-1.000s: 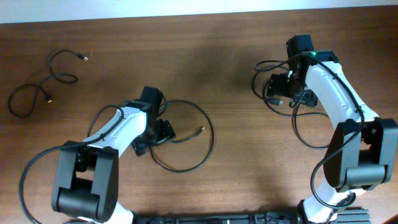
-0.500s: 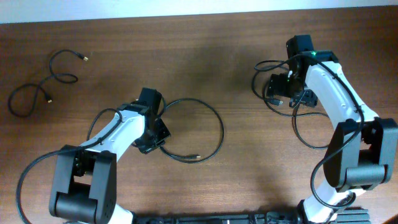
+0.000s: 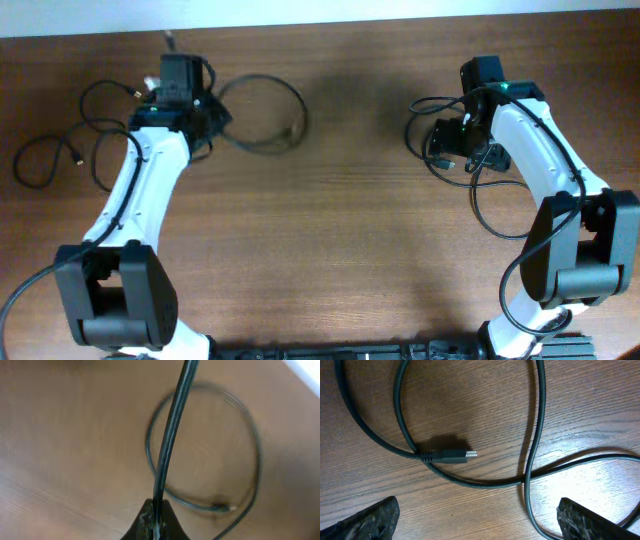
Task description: Untangle cables
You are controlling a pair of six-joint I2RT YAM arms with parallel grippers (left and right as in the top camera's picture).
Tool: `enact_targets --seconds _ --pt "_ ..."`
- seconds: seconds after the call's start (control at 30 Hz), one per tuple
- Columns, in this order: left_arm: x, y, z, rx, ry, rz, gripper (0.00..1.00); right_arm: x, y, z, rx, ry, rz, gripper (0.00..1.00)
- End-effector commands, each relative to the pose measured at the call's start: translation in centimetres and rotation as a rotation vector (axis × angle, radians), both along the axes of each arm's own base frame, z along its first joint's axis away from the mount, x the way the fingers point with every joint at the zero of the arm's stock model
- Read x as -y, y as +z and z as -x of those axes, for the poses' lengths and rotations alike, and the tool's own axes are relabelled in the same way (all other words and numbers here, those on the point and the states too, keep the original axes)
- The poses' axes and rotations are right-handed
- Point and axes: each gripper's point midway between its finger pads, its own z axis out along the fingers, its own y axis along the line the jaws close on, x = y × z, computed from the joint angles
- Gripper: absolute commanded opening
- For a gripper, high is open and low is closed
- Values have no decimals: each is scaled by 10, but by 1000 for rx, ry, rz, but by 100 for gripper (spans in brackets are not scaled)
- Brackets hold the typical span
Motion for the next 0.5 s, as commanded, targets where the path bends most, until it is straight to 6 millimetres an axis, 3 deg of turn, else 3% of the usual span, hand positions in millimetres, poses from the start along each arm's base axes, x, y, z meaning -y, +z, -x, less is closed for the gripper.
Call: enact_targets --seconds 0.0,0.13,0.27,0.37,0.47 --pt "-30 23 -27 130 72 -81 0 1 -1 1 -6 -6 16 99" --pt "-52 28 -47 213 130 -103 0 1 -2 1 -6 -6 16 99" --pt "-82 14 -59 223 185 -192 0 1 -2 1 -6 -6 16 99" --pt "-97 5 -76 236 89 -295 0 1 -1 1 -6 -6 16 99" --pt "-99 0 -94 251 -64 -433 0 1 -1 1 -6 -6 16 99"
